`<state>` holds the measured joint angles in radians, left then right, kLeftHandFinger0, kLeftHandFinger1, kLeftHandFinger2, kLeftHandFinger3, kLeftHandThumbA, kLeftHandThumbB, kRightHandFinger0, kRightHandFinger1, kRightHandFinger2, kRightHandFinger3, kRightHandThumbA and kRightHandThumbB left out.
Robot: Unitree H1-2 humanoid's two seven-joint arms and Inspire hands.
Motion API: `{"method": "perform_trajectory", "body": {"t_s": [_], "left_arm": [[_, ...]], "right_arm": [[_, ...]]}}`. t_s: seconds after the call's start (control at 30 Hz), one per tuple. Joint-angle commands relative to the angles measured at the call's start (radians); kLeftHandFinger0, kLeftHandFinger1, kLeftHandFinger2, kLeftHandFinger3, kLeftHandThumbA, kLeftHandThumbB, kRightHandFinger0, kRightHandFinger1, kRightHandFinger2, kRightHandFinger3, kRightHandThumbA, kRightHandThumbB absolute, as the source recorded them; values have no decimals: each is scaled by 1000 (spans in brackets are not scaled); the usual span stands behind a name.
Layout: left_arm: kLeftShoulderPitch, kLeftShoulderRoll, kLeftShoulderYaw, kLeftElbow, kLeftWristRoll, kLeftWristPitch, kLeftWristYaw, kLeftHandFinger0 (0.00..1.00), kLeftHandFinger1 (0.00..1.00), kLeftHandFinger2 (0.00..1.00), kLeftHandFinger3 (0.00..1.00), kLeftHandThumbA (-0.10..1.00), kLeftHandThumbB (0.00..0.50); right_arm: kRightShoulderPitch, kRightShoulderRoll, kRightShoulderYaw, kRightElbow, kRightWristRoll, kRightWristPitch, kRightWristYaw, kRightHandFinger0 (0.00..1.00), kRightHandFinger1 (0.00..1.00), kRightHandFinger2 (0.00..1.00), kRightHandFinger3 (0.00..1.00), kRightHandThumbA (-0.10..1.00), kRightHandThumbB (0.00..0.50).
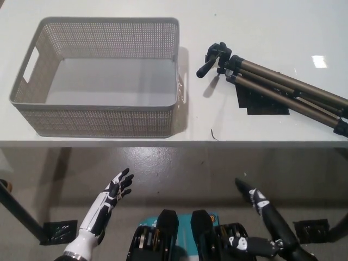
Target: The robot uses its right hand to pick the tripod on the desk and places it into a rectangular container on the left.
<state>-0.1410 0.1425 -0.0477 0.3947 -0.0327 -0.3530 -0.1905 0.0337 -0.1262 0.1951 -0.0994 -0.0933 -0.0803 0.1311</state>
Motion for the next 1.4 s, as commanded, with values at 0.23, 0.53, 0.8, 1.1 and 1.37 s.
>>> {"method": "perform_trajectory", "body": {"t_s": [0.23, 0.53, 0.8, 1.1, 1.37], "left_arm": [[9, 11, 4, -57, -22, -5, -18, 1000, 1000, 1000, 1000, 1000, 500], [15, 8, 7, -34, -18, -28, -10, 1000, 1000, 1000, 1000, 1000, 500], [16, 9, 10, -21, -24, -35, -13, 1000, 1000, 1000, 1000, 1000, 500], [5, 6, 0, -11, -3, -39, -8, 1000, 1000, 1000, 1000, 1000, 500], [17, 2, 0, -18, -29, -34, -24, 1000, 1000, 1000, 1000, 1000, 500]], "right_arm": [[-157, -64, -223, -483, -69, 96, -55, 1000, 1000, 1000, 1000, 1000, 267], [-653, -314, -291, -433, -132, 439, 56, 1000, 1000, 1000, 1000, 1000, 322], [-1025, -416, -153, 76, -101, 489, 199, 1000, 1000, 1000, 1000, 1000, 399], [-1378, -419, 40, 670, -168, 391, 319, 1000, 1000, 1000, 1000, 1000, 387], [-1529, -312, 181, 1198, -207, 199, 388, 1000, 1000, 1000, 1000, 1000, 360]]}}
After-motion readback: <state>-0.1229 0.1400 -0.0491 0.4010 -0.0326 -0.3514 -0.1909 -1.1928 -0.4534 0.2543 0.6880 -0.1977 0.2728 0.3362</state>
